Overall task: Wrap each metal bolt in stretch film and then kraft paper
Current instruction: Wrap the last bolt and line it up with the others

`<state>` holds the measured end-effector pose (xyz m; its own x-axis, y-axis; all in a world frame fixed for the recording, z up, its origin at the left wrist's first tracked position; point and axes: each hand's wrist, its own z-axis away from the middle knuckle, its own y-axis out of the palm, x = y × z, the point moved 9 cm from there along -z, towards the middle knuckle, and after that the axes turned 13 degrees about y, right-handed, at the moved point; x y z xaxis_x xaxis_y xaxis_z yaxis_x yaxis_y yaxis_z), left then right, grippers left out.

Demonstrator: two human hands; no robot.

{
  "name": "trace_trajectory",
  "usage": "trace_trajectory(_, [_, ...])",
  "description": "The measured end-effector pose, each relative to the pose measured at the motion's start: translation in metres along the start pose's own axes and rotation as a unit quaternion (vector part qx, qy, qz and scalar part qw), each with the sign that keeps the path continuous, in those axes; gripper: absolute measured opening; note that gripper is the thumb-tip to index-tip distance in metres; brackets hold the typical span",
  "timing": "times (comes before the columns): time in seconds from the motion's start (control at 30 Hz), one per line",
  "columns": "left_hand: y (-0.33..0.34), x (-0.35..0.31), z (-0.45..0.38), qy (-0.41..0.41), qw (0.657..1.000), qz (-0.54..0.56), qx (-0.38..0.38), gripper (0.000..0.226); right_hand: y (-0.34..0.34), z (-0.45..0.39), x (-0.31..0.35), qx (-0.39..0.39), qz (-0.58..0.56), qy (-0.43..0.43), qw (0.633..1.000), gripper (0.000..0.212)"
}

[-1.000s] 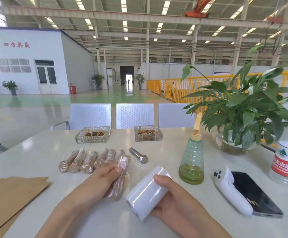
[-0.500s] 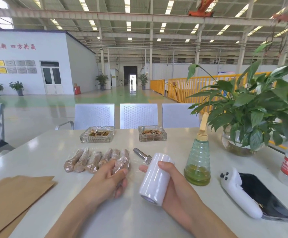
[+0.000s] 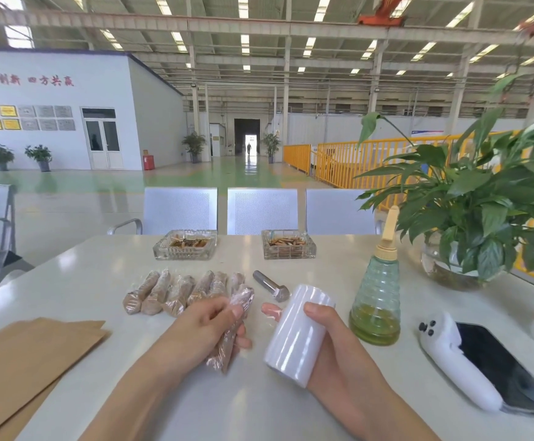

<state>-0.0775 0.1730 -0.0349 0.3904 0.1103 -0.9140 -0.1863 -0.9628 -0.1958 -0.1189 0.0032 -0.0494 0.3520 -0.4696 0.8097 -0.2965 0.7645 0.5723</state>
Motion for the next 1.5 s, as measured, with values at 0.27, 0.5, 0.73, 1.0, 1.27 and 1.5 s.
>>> trace_trajectory(0.27, [-0.012,-0.012,-0.001,0.051,0.973,-0.213,-0.072,0.031,0.001,-0.009,-0.004,0.004,0.026,-0.001,1.000,0.070])
trace_trajectory(0.5, [-0.008,-0.021,-0.004,0.126,0.934,-0.320,-0.094,0.040,0.003,-0.007,-0.001,0.014,-0.012,0.000,1.000,0.060])
trace_trajectory(0.73, [-0.001,0.002,0.001,-0.057,0.996,-0.017,-0.069,0.046,0.002,0.005,0.005,0.007,-0.044,-0.003,0.999,0.054])
trace_trajectory(1.0, [0.002,-0.005,0.000,0.012,1.000,-0.020,-0.014,0.022,0.003,0.008,0.003,0.004,-0.038,0.005,0.999,0.059])
trace_trajectory(1.27, [0.001,0.000,0.001,0.004,0.998,-0.062,-0.027,0.028,0.012,0.006,0.001,0.032,-0.049,0.008,0.998,0.052])
trace_trajectory(1.5, [0.007,0.019,-0.001,-0.099,0.991,0.078,-0.036,0.039,0.005,0.007,0.003,0.000,-0.070,0.009,0.997,0.061])
